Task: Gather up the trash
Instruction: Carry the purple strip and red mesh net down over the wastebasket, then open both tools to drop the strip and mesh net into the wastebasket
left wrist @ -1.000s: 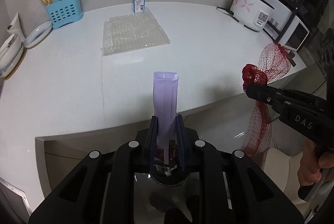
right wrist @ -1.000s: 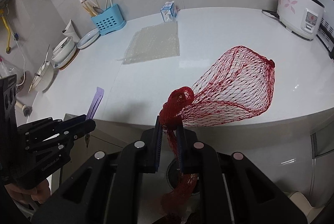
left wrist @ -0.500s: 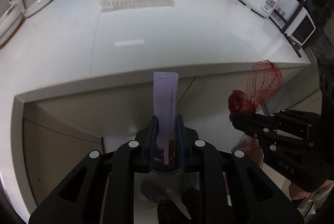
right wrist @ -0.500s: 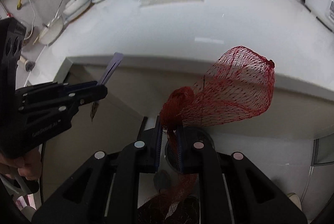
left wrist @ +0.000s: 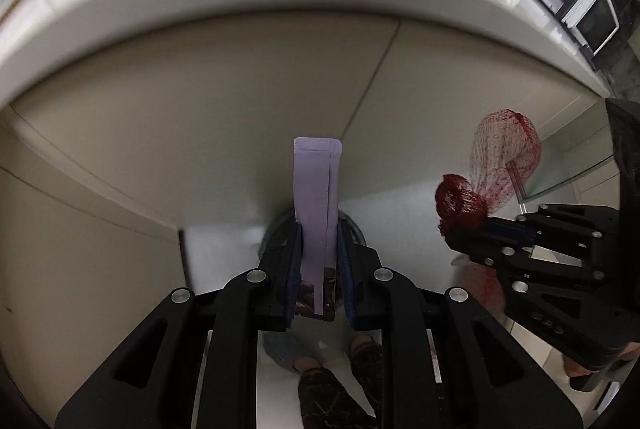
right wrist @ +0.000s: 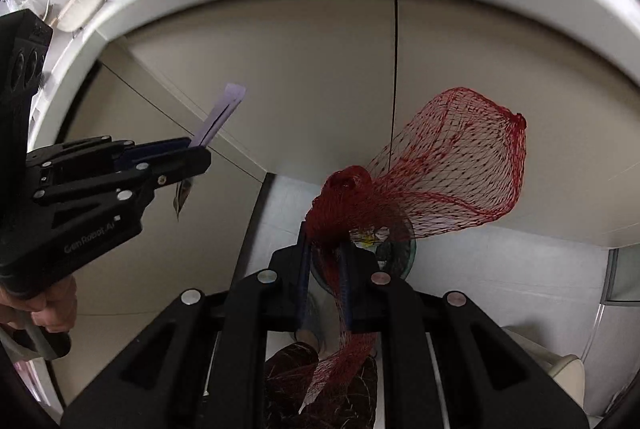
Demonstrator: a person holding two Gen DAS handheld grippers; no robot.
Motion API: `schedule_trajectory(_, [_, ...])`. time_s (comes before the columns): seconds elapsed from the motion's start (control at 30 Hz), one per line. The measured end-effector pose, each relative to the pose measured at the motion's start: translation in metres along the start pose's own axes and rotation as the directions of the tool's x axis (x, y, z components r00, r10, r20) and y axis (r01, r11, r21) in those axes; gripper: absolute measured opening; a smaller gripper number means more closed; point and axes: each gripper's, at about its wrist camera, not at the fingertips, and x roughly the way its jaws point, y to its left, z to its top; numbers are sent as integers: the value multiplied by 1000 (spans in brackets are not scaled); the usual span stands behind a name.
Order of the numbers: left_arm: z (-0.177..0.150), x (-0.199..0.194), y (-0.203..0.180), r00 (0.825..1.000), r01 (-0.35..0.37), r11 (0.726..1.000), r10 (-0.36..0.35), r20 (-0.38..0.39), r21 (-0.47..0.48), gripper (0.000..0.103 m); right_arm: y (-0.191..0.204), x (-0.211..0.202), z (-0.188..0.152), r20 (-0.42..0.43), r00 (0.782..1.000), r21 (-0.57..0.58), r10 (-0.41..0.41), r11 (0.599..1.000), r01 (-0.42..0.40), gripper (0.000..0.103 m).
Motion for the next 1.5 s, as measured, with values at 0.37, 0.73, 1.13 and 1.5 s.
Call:
schedule_trajectory(0.37, [-58, 123, 9, 998, 27, 999, -29, -58, -39, 17, -48, 114, -44, -62, 998, 44, 22, 999, -20, 12])
schedule_trajectory(0.73, [-97, 274, 36, 994, 30, 996, -39, -105, -85, 17, -86, 247, -66, -133, 991, 14, 7, 1000, -5, 12])
schedule_trajectory(1.13, [-127, 391, 31, 977, 19, 1000, -22, -214, -18, 17, -109, 321, -87, -202, 979, 23, -1, 1000, 6, 12])
schedule_trajectory(1.5, [-131, 405, 19, 972, 49, 999, -46, -231, 7, 23, -110, 330, -100, -215, 977, 26, -5, 1000, 11, 12])
